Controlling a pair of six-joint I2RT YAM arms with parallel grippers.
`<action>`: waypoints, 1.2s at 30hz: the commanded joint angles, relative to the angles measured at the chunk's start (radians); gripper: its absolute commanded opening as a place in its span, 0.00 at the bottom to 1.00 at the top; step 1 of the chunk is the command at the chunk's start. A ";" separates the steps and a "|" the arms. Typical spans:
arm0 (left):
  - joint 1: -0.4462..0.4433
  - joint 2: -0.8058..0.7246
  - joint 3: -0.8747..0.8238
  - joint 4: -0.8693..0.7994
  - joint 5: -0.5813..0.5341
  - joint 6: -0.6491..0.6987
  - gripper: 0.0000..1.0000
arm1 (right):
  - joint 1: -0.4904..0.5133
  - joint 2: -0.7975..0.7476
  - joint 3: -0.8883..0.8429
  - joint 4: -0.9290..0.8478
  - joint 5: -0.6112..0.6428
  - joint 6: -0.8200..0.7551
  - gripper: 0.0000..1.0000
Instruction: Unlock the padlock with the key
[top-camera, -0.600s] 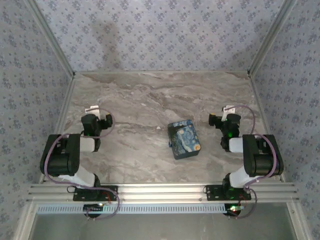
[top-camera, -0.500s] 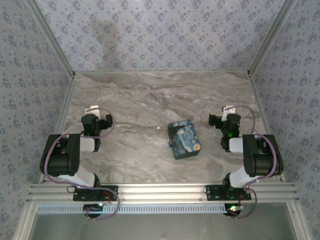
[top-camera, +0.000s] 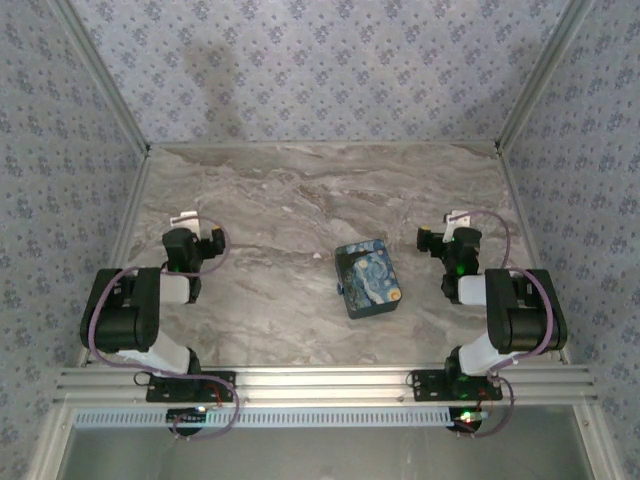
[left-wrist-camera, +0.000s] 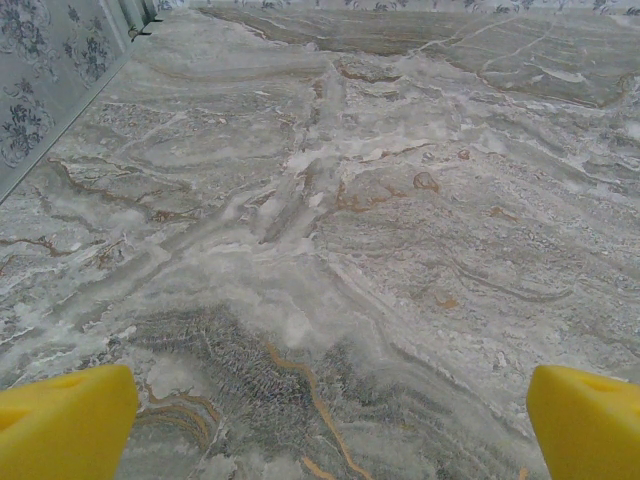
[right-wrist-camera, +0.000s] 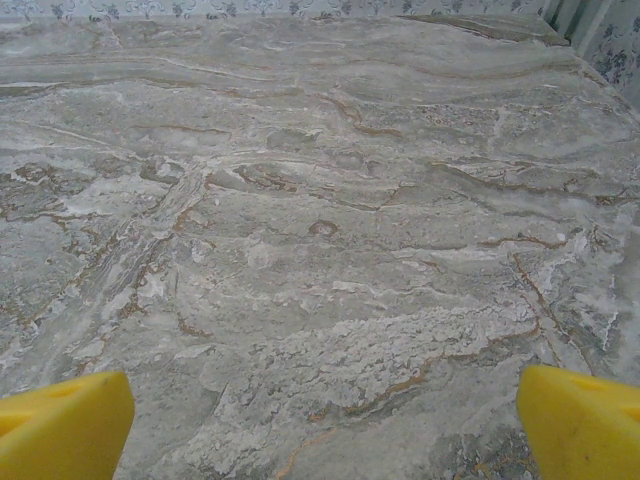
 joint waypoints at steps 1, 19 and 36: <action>0.002 -0.008 0.026 -0.005 0.012 0.013 1.00 | -0.009 -0.002 0.022 -0.018 -0.013 -0.010 1.00; -0.013 -0.299 0.233 -0.540 -0.080 -0.041 1.00 | -0.011 -0.346 0.163 -0.475 -0.062 0.098 1.00; -0.060 -0.638 0.348 -1.062 0.296 -0.444 0.97 | -0.091 -0.645 0.298 -1.117 -0.262 0.673 1.00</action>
